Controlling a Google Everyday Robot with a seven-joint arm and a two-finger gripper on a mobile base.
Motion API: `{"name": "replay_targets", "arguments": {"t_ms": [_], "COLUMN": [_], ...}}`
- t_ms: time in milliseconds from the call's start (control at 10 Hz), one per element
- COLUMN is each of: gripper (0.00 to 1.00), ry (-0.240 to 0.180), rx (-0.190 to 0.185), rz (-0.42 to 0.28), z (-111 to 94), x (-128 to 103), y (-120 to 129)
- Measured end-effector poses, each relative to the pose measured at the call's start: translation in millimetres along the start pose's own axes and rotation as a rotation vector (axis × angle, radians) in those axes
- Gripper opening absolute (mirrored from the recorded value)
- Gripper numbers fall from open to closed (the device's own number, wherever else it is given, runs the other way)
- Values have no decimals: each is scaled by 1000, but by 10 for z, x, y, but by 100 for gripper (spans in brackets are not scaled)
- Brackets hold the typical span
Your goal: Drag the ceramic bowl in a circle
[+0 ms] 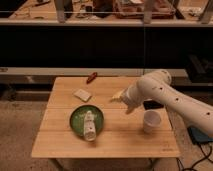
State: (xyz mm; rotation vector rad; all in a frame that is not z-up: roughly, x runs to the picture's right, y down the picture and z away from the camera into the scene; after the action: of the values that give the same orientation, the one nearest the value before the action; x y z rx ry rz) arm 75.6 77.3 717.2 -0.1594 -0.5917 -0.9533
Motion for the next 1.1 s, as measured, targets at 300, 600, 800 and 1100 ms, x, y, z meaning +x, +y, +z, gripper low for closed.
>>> {"name": "replay_targets", "arguments": {"t_ms": [300, 600, 800, 1100], "gripper": [65, 65, 65, 65], "ry": [-28, -58, -98, -127], "rx": [27, 14, -69, -169], "rz": [-71, -191, -384, -524], "z": [62, 208, 493, 771], "x": [-42, -141, -205, -188], "y": [-62, -123, -146, -170]}}
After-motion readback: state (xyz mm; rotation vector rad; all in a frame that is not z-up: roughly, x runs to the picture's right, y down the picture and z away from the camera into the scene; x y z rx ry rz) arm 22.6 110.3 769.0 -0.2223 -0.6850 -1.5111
